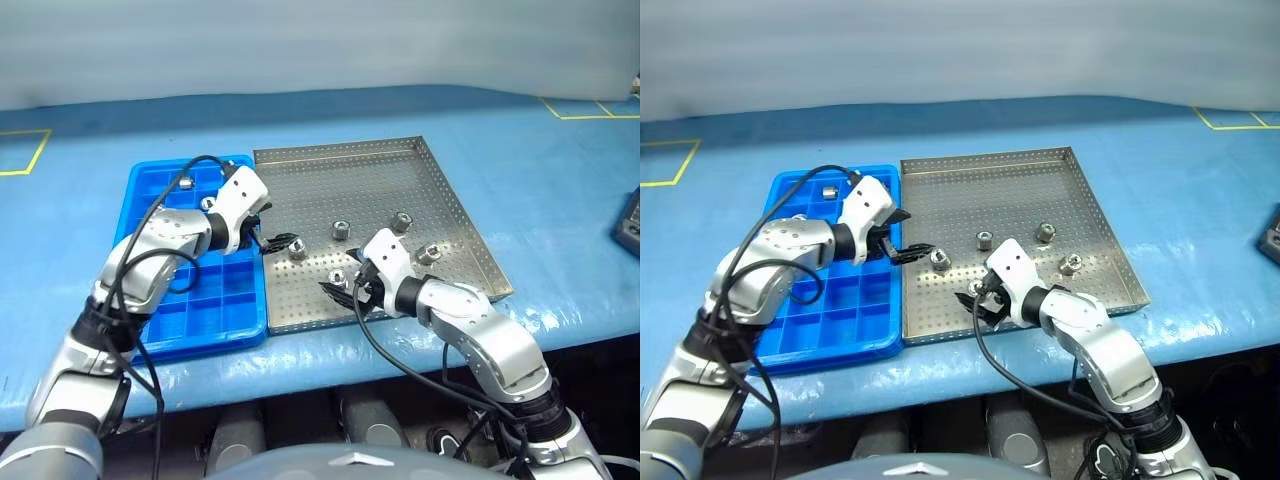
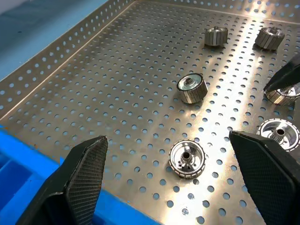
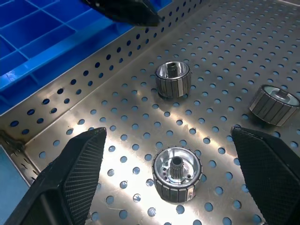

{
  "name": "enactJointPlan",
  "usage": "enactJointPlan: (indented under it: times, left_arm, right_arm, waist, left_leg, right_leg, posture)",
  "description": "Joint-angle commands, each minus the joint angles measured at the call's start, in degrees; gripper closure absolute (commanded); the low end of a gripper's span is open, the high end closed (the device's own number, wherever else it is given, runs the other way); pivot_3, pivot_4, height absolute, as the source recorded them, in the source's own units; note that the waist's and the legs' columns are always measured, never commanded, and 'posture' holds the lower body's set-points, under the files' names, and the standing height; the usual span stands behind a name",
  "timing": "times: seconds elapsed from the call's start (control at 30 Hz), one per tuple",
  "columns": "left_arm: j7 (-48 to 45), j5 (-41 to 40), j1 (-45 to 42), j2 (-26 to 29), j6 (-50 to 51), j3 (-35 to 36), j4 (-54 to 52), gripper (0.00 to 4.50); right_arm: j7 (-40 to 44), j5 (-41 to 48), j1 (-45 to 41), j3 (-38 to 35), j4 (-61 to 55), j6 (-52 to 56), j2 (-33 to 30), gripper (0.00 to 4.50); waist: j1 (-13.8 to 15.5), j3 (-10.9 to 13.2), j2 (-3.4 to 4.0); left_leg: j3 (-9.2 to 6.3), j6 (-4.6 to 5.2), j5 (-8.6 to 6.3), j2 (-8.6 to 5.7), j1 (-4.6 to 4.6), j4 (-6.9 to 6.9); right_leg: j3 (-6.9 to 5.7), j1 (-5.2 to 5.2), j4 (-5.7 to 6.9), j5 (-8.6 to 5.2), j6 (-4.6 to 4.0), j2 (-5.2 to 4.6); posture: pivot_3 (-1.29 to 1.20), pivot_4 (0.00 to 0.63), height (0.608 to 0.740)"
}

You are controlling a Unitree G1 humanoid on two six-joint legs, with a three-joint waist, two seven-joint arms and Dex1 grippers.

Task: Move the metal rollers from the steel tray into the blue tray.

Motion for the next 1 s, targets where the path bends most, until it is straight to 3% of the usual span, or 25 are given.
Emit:
enactJointPlan:
  times: [0.03, 0.43, 0.53, 0.77, 0.9, 1.0]
  left_arm:
    - [-4.31, 2.35, -3.79, -1.41, -3.26, -2.75, 4.80, 0.00]
    - [-13.72, 14.20, -9.43, -3.07, -8.31, -14.39, 19.41, 0.00]
    - [-14.02, 16.31, -9.85, -3.53, -8.32, -15.14, 21.12, 0.62]
    - [-17.37, 18.90, -9.80, -2.65, -8.05, -15.43, 19.68, 2.81]
    - [-15.21, 17.05, -9.08, -2.36, -7.04, -9.96, 15.46, 2.81]
    - [-6.00, 11.96, -6.49, -6.34, -3.85, 2.80, 8.64, 2.81]
  right_arm:
    - [-1.01, 0.08, 0.64, -0.62, -3.20, -0.94, 0.79, 0.01]
    - [-2.80, -0.18, 1.87, -0.46, -4.36, -1.16, 2.17, 0.01]
    - [-3.09, -0.24, 2.00, -0.46, -4.37, -1.25, 2.34, 0.00]
    - [-3.21, -0.28, 1.39, -0.28, -3.89, -1.53, 2.68, 0.00]
    - [-2.84, -0.19, 0.87, -0.14, -3.57, -1.56, 2.69, 0.00]
    - [-2.56, -0.11, 0.48, 0.15, -3.46, -1.56, 2.77, 0.00]
  waist:
    - [-0.20, 0.00, 0.00]
    - [-3.00, 0.00, 0.02]
    - [-3.62, 0.00, 0.03]
    - [-4.24, 0.00, 0.04]
    - [-4.29, 0.03, 0.08]
    - [-3.86, 0.06, 0.08]
  left_leg:
    - [0.00, 0.00, 0.00, 0.00, 0.00, 0.00]
    - [-0.01, 0.01, 0.00, 0.00, -0.01, 0.04]
    - [-0.01, 0.01, 0.00, 0.01, 0.01, 0.03]
    - [-0.06, 0.01, 0.01, 0.01, 0.07, 0.04]
    - [-0.05, 0.02, 0.01, 0.01, 0.07, 0.04]
    - [-0.08, 0.02, 0.01, 0.01, 0.00, 0.04]
  right_leg:
    - [0.00, 0.00, 0.00, 0.00, 0.00, 0.00]
    - [0.03, 0.01, 0.05, -0.01, 0.01, 0.00]
    - [0.03, -0.01, 0.10, 0.00, 0.04, 0.01]
    - [0.03, -0.01, 0.28, -0.01, 0.09, 0.04]
    - [0.04, -0.03, 0.31, -0.01, 0.08, 0.04]
    - [0.03, -0.09, 0.37, -0.04, 0.13, 0.03]
  posture:
    - [-0.17, 0.150, 0.740]
    - [-0.21, 0.150, 0.740]
    - [-0.21, 0.150, 0.740]
    - [-0.20, 0.150, 0.740]
    - [-0.18, 0.150, 0.740]
    - [-0.17, 0.150, 0.740]
